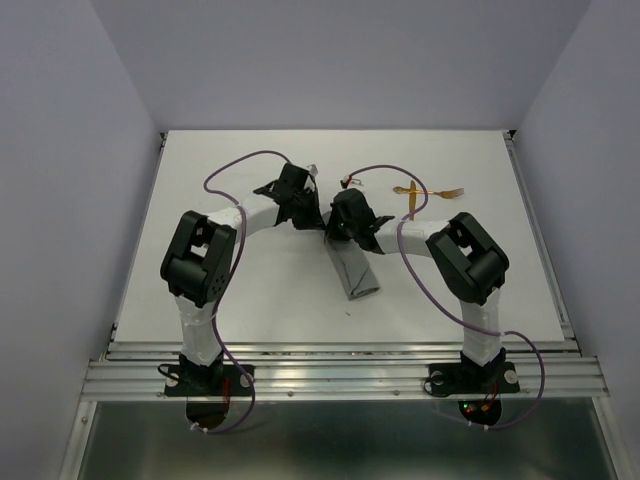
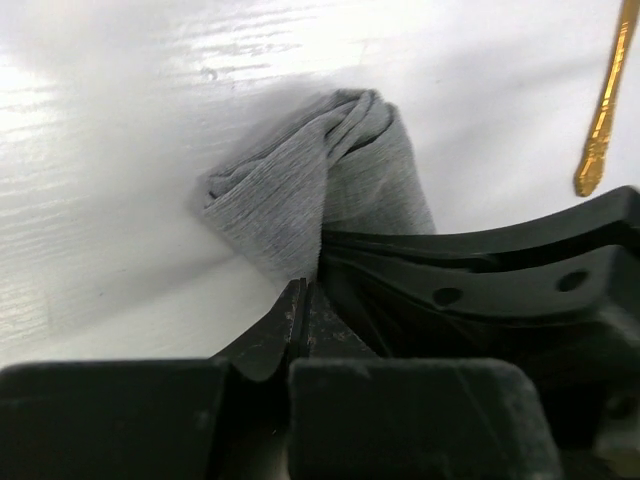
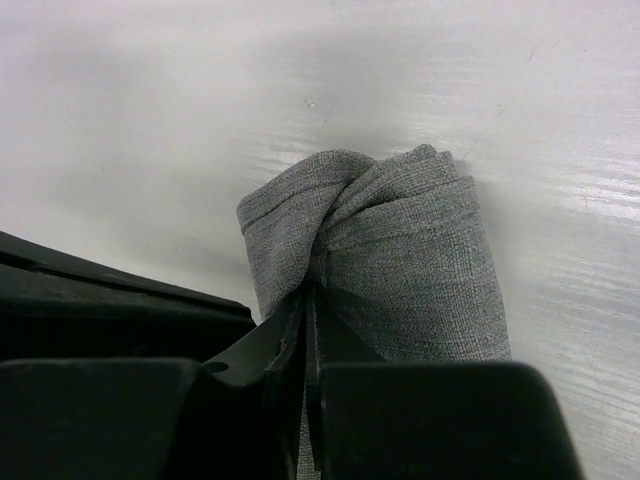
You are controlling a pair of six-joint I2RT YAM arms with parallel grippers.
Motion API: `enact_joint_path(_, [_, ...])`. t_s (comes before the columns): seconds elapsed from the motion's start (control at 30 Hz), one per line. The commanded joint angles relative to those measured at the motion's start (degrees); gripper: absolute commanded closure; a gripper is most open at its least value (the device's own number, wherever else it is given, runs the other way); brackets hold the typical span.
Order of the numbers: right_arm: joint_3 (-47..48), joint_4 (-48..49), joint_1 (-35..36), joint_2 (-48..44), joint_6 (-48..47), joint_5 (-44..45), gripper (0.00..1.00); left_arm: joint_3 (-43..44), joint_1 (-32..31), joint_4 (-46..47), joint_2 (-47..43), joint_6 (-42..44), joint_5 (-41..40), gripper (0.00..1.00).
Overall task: Fold the napkin into a case and place the utensils inside
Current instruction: Smooth out the smaller rectangle-folded napkin at the center of the board.
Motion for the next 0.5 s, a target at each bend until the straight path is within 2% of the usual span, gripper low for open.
enact_joint_path(0.0, [-1.5, -2.6, 0.1, 1.6, -0.3, -0.8, 0.92, 2.7, 0.4, 1.7, -2.6, 0.7, 2.4, 1.0])
enact_joint_path(0.47, [-1.6, -2.6, 0.1, 0.6, -0.3, -1.5, 0.92, 4.9, 0.3, 3.6, 4.1, 0.2, 2.5, 1.0])
